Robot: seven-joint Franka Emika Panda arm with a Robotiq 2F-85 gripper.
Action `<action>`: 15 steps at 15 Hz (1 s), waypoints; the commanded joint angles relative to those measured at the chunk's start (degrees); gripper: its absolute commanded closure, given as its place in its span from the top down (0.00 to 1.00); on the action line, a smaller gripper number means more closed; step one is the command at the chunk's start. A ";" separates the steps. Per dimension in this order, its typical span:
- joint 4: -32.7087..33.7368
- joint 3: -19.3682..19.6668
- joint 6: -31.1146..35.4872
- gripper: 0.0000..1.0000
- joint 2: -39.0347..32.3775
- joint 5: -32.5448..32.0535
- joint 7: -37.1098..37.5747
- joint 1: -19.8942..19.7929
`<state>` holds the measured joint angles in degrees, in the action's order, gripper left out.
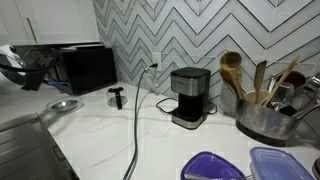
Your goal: Put the blue packet in the silver plate in the lunchbox on the left
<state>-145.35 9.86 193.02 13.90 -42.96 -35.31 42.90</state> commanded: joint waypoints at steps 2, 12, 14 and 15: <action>0.07 0.03 0.02 0.00 0.01 0.00 -0.02 0.01; -0.13 6.17 13.56 0.00 -7.71 -7.93 0.33 3.83; 0.05 7.27 13.28 0.00 -8.49 -9.95 0.48 3.44; 0.09 7.86 13.27 0.00 -8.91 -11.14 1.03 3.40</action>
<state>-145.48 16.03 205.18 6.26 -50.34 -35.21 46.71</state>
